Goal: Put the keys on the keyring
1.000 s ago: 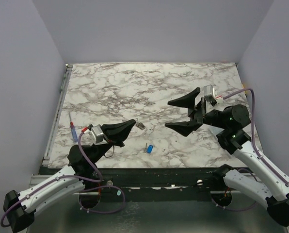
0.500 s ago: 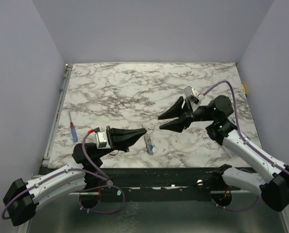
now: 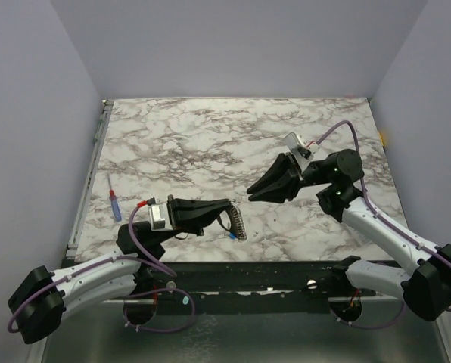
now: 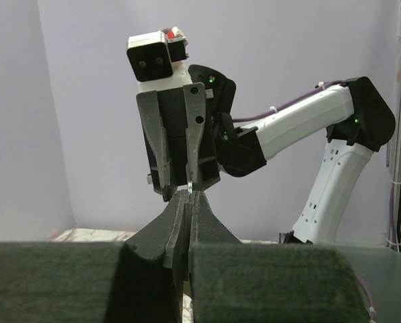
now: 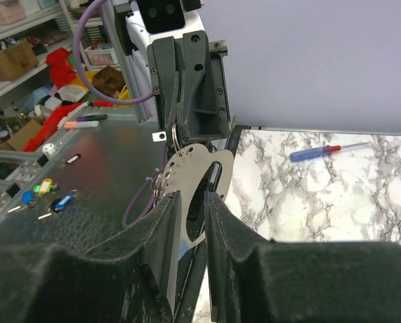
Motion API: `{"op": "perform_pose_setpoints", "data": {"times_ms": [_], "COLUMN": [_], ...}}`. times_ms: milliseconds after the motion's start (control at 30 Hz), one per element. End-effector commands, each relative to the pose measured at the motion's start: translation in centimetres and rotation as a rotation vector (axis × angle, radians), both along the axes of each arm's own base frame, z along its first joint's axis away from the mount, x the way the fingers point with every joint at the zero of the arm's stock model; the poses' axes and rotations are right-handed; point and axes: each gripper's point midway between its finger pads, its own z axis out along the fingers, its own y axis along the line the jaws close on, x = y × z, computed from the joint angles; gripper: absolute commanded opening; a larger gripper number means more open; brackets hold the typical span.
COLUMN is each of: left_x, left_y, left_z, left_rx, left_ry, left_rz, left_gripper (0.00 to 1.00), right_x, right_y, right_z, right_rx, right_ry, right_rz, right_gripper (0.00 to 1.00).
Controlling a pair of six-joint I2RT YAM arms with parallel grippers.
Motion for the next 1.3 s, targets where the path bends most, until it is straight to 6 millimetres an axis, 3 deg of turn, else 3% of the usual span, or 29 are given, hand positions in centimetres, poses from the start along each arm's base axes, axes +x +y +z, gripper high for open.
{"op": "perform_pose_setpoints", "data": {"times_ms": [0, 300, 767, 1267], "left_x": [-1.0, -0.8, -0.6, -0.3], "left_y": [0.7, 0.8, 1.0, 1.4], "left_z": [1.1, 1.0, 1.1, 1.2], "left_rx": [-0.058, -0.078, -0.121, -0.156], "left_ry": [-0.045, -0.039, -0.023, -0.015], "left_rz": [-0.023, -0.014, -0.026, -0.014], "left_gripper": [0.0, 0.0, 0.0, 0.0], "right_x": [-0.8, -1.0, -1.3, -1.4], "right_y": [0.1, 1.5, 3.0, 3.6], "right_z": [0.9, 1.2, 1.0, 0.6], "right_rx": [0.012, 0.005, -0.01, -0.02], "right_ry": [-0.02, -0.02, -0.018, -0.012], "right_rz": [0.06, 0.091, 0.099, 0.104], "right_gripper": [0.3, 0.4, 0.4, 0.29]}}
